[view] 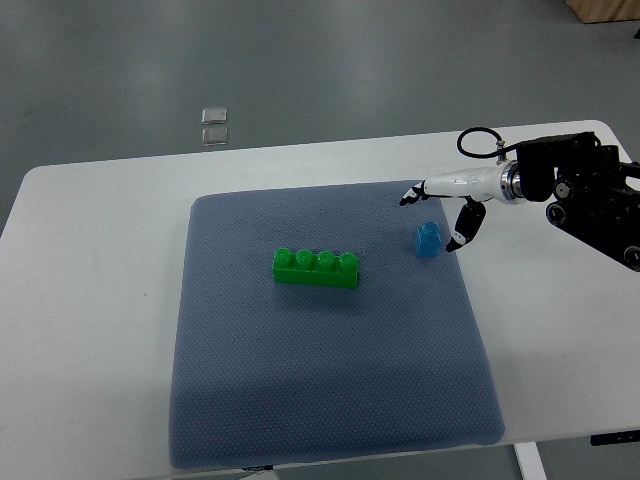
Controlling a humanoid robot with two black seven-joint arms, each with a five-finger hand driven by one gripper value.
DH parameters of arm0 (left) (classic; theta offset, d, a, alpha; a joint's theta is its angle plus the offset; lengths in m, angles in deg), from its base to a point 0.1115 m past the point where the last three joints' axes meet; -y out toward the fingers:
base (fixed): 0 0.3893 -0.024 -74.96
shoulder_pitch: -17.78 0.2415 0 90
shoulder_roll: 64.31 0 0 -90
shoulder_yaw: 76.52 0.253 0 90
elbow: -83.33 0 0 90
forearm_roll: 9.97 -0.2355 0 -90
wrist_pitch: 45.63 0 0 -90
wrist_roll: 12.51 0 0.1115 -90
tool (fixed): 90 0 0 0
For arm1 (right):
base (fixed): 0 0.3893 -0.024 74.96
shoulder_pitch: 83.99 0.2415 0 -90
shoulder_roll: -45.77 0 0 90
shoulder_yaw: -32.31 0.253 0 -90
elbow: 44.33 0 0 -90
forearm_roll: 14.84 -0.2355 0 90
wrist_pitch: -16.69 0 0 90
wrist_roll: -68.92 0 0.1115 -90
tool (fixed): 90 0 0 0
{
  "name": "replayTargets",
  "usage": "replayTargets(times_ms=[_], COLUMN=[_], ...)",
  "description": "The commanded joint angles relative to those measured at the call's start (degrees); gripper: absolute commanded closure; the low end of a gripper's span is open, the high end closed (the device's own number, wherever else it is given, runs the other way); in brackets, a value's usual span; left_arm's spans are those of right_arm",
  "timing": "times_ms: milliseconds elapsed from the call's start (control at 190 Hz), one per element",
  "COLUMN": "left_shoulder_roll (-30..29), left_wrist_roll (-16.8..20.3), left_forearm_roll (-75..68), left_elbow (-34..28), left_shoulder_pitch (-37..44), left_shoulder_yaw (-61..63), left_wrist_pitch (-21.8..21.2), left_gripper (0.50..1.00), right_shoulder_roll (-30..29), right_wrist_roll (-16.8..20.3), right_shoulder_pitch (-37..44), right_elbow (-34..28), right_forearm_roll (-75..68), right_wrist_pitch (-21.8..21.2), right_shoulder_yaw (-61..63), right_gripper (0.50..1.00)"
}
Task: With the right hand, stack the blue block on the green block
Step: 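Lower the right hand beside the small blue block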
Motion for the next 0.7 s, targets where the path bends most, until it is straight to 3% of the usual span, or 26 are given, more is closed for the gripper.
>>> replayTargets(times_ms=[0, 305, 695], left_shoulder_roll=[0.0, 0.0, 0.0], left_wrist_roll=[0.0, 0.0, 0.0], left_forearm_roll=[0.0, 0.0, 0.0], left_elbow=[0.0, 0.0, 0.0], left_shoulder_pitch=[-0.01, -0.01, -0.01], left_shoulder_yaw=[0.0, 0.0, 0.0], left_wrist_pitch=[0.0, 0.0, 0.0], left_gripper=[0.5, 0.5, 0.5], right_shoulder_roll=[0.02, -0.42, -2.18], right_wrist_roll=[0.11, 0.2, 0.29], right_shoulder_pitch=[-0.01, -0.01, 0.07], right_elbow=[0.7, 0.26, 0.17], right_forearm_roll=[0.0, -0.79, -0.35], right_wrist_pitch=[0.71, 0.18, -0.08], right_shoulder_yaw=[0.0, 0.0, -0.97], right_gripper=[0.599, 0.66, 0.689])
